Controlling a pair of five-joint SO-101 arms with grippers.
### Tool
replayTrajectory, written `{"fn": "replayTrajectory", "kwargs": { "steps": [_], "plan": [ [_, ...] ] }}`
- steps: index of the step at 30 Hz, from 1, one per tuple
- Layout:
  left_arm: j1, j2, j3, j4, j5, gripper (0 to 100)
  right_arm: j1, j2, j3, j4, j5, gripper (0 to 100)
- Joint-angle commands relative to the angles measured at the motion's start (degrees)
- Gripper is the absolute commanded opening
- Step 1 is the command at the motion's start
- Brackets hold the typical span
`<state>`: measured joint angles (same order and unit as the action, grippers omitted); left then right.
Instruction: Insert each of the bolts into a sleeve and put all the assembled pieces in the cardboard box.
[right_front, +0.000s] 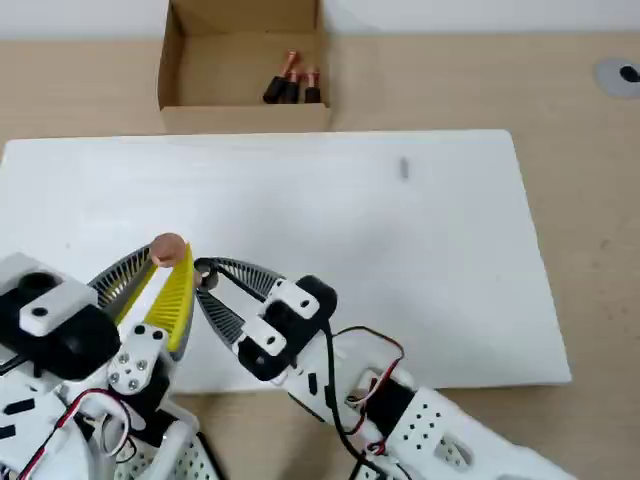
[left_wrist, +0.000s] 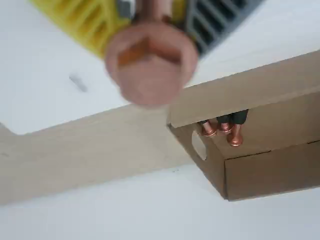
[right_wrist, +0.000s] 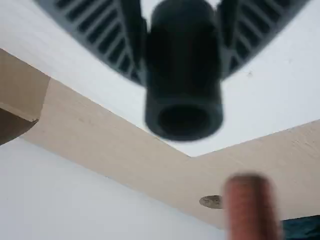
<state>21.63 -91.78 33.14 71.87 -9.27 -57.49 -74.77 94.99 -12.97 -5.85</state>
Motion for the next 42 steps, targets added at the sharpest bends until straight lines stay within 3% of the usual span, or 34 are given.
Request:
{"fn": "replayTrajectory", "kwargs": {
  "steps": [1,16,22,42],
  "plan": [
    [0.3,0.6,-0.1,-0.2,-1.2,1,0.8,0.1,-4.0,-0.1,0.6,0.9],
    [0.2,0.5,7.5,-6.9,-1.2,1,0.8,0.1,-4.3,0.0,0.4,0.9],
    [0.1,0.5,7.5,-6.9,-4.4,1,0.8,0.1,-4.3,0.0,0.4,0.9],
    [0.1,0.5,7.7,-6.6,-5.2,1,0.9,0.1,-7.0,-0.1,0.6,0.9]
  ]
}}
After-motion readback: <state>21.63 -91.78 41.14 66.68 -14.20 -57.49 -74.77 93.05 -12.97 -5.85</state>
